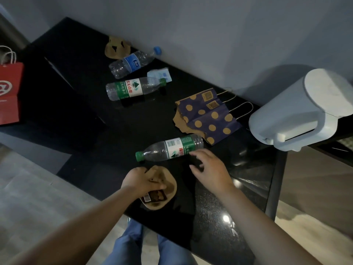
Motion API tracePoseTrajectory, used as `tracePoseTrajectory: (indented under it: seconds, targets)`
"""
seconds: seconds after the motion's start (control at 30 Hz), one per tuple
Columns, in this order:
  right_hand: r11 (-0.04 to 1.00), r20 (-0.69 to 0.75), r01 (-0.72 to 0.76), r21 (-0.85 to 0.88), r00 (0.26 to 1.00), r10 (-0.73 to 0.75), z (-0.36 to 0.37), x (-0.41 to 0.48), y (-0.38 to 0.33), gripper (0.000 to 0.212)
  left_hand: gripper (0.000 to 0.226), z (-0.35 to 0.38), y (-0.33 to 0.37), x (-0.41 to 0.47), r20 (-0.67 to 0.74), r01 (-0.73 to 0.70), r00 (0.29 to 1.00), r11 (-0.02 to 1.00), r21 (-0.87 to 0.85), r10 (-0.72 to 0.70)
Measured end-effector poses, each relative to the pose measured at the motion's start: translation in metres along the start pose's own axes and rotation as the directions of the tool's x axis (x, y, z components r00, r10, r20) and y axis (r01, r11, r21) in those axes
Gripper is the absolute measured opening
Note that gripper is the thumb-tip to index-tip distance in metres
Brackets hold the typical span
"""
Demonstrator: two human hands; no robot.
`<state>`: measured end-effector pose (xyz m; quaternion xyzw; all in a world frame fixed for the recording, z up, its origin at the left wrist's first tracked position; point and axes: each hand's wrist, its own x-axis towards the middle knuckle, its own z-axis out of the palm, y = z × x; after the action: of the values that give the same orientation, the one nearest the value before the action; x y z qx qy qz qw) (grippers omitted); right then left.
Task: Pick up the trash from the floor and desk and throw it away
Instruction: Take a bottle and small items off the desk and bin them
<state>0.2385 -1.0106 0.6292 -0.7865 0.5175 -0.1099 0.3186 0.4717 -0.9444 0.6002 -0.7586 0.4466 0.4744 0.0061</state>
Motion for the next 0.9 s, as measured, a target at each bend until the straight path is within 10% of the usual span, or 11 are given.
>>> tracePoseTrajectory:
  seconds: [0.27, 0.5, 0.9]
  targets:
    - [0.953, 0.153, 0.127, -0.276, 0.984, -0.086, 0.002, 0.053, -0.014, 0.075, 0.053, -0.020, -0.015, -0.011, -0.119, 0.074, 0.989, 0.992, -0.100, -0.086]
    - [0.873, 0.323, 0.020, -0.486, 0.933, 0.158, 0.017, 0.070, -0.014, 0.083, 0.050, -0.033, -0.023, -0.030, -0.107, 0.106, 0.984, 0.947, -0.304, -0.145]
    - [0.839, -0.067, -0.473, 0.270, 0.860, 0.506, -0.001, -0.023, -0.057, 0.054, 0.050, -0.072, 0.000, -0.026, -0.054, -0.008, 0.998, 0.878, -0.478, -0.020]
